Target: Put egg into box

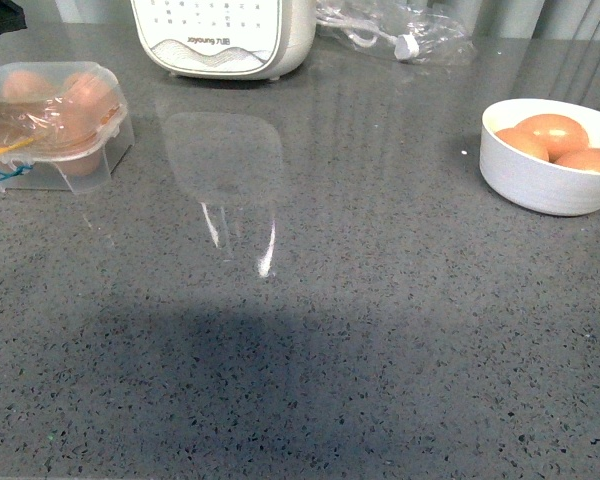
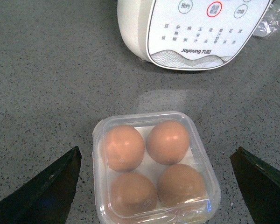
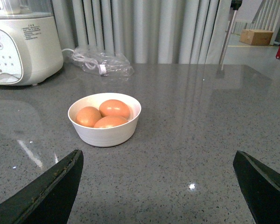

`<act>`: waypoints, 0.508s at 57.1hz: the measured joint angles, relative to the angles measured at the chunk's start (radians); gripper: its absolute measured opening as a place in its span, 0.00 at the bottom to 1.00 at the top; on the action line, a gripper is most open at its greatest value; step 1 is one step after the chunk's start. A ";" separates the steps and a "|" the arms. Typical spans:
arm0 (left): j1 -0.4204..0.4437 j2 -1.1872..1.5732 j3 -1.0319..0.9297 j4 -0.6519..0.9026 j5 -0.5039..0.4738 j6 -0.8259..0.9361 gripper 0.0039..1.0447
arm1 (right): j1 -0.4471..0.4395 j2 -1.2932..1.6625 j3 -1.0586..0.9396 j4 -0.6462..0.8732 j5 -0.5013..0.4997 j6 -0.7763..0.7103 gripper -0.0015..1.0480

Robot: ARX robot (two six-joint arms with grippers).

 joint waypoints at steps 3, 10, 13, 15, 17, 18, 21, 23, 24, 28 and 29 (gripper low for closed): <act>0.003 -0.004 0.000 -0.011 -0.003 -0.003 0.94 | 0.000 0.000 0.000 0.000 0.000 0.000 0.93; 0.011 -0.040 -0.013 -0.022 0.008 -0.008 0.94 | 0.000 0.000 0.000 0.000 0.000 0.000 0.93; 0.015 -0.068 -0.021 -0.033 0.006 -0.008 0.94 | 0.000 0.000 0.000 0.000 0.000 0.000 0.93; 0.019 -0.087 -0.023 -0.047 0.006 -0.009 0.94 | 0.000 0.000 0.000 0.000 0.000 0.000 0.93; 0.023 -0.108 -0.024 -0.060 0.006 -0.016 0.94 | 0.000 0.000 0.000 0.000 0.000 0.000 0.93; 0.026 -0.122 -0.025 -0.069 0.008 -0.020 0.94 | 0.000 0.000 0.000 0.000 0.000 0.000 0.93; 0.034 -0.169 -0.029 -0.094 0.013 -0.031 0.94 | 0.000 0.000 0.000 0.000 0.000 0.000 0.93; 0.040 -0.205 -0.034 -0.115 0.012 -0.033 0.94 | 0.000 0.000 0.000 0.000 0.000 0.000 0.93; 0.043 -0.224 -0.037 -0.127 0.010 -0.033 0.94 | 0.000 0.000 0.000 0.000 0.000 0.000 0.93; 0.056 -0.305 -0.042 -0.183 0.009 -0.032 0.94 | 0.000 0.000 0.000 0.000 0.000 0.000 0.93; 0.061 -0.328 -0.043 -0.199 0.012 -0.032 0.94 | 0.000 0.000 0.000 0.000 0.000 0.000 0.93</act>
